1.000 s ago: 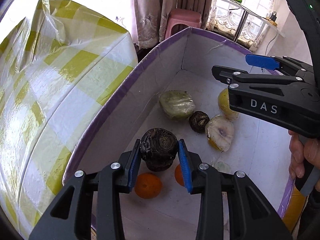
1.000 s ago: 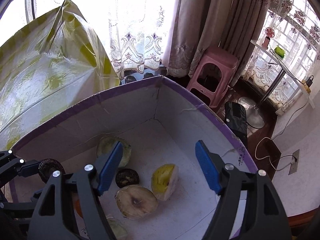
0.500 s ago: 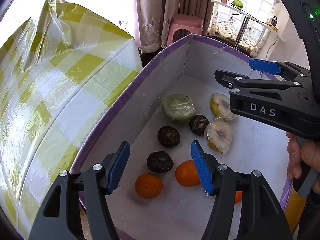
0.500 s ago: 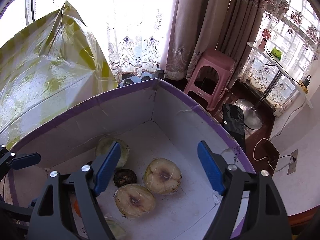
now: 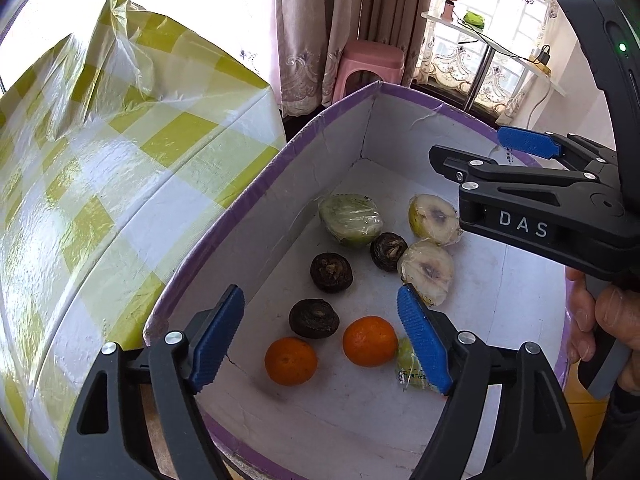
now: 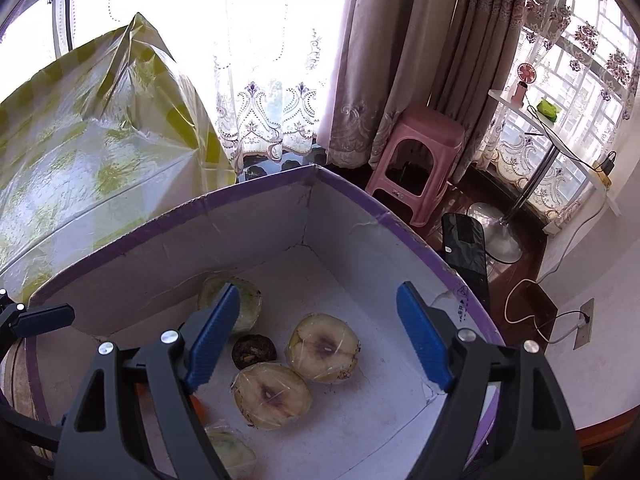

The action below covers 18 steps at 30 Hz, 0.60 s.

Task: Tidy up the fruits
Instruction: 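Withdraw both open grippers from the box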

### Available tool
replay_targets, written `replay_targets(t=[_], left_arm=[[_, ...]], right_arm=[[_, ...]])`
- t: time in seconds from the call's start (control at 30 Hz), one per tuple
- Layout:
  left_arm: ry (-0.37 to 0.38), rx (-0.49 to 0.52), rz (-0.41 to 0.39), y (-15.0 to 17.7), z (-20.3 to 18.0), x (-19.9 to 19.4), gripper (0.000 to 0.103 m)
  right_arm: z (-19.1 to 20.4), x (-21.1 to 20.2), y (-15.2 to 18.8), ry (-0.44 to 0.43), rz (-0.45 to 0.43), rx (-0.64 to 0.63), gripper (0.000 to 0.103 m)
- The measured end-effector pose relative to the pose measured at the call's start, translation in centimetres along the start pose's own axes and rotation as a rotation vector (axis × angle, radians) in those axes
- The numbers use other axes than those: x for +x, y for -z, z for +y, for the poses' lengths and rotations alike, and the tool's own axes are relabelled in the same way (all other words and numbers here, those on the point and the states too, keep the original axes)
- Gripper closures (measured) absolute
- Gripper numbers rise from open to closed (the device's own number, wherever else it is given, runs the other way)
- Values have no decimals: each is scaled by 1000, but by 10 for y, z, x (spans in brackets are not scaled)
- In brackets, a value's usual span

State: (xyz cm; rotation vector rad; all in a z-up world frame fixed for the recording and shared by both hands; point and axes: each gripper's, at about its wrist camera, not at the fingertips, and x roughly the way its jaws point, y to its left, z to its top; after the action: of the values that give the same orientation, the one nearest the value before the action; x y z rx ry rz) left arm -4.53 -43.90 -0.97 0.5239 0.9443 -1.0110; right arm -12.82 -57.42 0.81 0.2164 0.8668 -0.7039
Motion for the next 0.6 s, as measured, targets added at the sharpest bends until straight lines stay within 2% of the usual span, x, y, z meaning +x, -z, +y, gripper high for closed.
replay_targets(t=[0.13, 0.27, 0.4, 0.6], left_arm=[[4, -34, -37, 12, 3, -16, 17], [38, -100, -77, 30, 12, -38, 17], [93, -200, -97, 59, 24, -59, 17], [67, -358, -83, 103, 38, -76, 17]], right_arm=[[2, -16, 6, -13, -20, 18, 19], [4, -40, 17, -35, -58, 55, 14], [13, -63, 33, -52, -69, 52, 14], [22, -95, 67, -46, -52, 47, 14]])
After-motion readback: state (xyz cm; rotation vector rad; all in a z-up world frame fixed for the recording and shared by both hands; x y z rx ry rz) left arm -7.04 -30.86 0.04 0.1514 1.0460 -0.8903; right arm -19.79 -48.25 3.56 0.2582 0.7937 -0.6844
